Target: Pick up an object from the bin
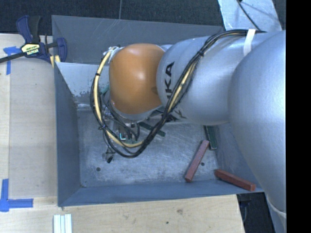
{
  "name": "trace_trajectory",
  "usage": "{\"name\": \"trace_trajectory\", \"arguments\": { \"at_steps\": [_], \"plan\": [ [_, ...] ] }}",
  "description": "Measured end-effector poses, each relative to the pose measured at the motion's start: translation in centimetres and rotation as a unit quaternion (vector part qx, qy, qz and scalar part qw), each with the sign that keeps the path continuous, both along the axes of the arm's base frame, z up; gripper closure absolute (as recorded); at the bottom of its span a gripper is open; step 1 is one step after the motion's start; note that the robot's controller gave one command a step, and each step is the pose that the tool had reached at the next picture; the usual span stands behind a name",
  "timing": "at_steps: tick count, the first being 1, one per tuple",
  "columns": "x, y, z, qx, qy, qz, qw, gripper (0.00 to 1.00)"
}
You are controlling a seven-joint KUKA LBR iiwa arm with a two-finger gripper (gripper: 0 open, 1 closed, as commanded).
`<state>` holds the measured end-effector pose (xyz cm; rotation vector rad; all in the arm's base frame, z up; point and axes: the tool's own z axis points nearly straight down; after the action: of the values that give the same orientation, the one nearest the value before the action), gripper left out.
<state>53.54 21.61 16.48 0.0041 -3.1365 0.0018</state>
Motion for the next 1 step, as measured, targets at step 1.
{"name": "trace_trajectory", "arguments": {
  "at_steps": [1],
  "plan": [
    [-0.55,-7.92,-7.76,-0.002,0.0005,0.041,0.9992,0.0]
  ]
}}
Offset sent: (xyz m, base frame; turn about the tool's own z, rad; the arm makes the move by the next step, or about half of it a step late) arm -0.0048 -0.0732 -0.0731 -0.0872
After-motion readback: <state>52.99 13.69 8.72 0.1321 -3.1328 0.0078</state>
